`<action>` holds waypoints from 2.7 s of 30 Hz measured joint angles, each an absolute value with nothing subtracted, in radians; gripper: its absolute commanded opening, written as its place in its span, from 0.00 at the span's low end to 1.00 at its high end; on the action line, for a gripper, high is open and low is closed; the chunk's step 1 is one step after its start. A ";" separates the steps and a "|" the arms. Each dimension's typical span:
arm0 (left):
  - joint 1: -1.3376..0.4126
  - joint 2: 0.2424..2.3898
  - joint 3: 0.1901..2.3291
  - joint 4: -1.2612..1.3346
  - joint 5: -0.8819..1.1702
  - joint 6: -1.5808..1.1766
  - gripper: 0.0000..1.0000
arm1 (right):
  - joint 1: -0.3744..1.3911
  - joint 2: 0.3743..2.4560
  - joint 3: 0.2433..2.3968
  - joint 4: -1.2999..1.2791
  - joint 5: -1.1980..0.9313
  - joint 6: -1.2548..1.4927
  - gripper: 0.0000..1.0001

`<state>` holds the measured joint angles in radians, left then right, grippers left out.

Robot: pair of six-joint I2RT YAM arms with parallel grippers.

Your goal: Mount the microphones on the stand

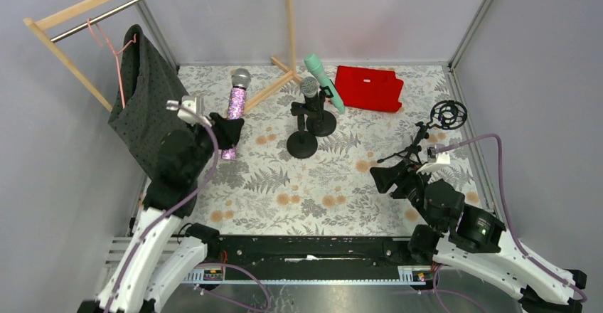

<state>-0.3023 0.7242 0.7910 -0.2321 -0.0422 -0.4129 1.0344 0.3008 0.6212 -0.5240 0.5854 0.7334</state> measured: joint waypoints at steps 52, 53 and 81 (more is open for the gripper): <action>-0.990 0.918 0.614 0.570 0.231 -0.308 0.00 | 1.035 0.773 0.567 0.643 0.258 0.638 0.51; -0.993 0.921 0.608 0.576 0.231 -0.306 0.00 | 1.035 0.773 0.565 0.643 0.259 0.639 0.48; -0.996 0.984 0.594 0.599 0.243 -0.261 0.67 | 1.034 0.772 0.575 0.480 0.182 0.485 0.00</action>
